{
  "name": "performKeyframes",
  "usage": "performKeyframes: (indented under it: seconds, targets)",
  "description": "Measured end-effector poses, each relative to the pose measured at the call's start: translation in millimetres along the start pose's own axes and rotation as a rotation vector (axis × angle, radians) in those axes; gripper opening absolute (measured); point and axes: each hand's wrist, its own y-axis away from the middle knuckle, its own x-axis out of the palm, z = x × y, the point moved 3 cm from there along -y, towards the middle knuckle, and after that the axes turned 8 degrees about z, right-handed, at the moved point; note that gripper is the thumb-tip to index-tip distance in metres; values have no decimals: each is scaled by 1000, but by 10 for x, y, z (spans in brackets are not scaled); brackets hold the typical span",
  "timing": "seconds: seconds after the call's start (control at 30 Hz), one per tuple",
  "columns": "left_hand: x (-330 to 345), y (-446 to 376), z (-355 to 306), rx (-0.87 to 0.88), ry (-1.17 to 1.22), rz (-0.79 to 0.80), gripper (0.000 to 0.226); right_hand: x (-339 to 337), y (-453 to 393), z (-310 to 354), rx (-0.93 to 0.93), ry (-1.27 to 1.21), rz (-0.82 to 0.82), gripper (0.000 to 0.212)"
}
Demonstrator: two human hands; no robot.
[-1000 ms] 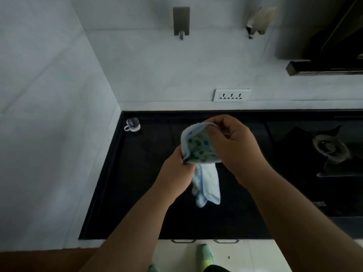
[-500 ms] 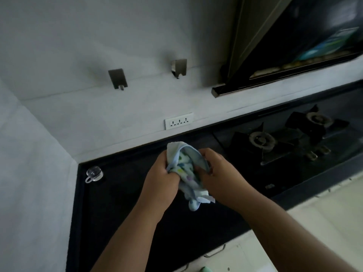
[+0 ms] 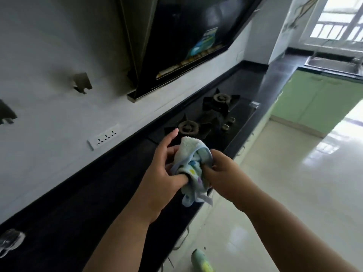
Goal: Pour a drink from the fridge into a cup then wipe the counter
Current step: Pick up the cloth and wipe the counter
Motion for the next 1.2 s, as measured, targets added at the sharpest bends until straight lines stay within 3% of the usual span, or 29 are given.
performKeyframes:
  seconds: [0.1, 0.17, 0.3, 0.47, 0.53, 0.73, 1.2]
  targets:
    - [325, -129, 11, 53, 8, 181, 94, -255, 205, -192, 47, -3, -118, 13]
    - [540, -215, 23, 72, -21, 284, 78, -397, 359, -306, 55, 18, -171, 12]
    - [970, -385, 9, 105, -37, 325, 53, -709, 648, -528, 56, 47, -290, 12]
    - [1536, -664, 40, 82, -77, 342, 31, -1142, 963, -776, -1, -153, -376, 51]
    - [1762, -794, 74, 67, -94, 357, 30, -1321, 1077, -867, -47, -208, -392, 56]
    - [2551, -1081, 79, 48, -112, 460, 28, -1849, 1345, -1371, -27, -209, -447, 37]
    - [3907, -1870, -30, 39, -149, 598, 33, -3166, 1348, -2132, 44, -188, -506, 40]
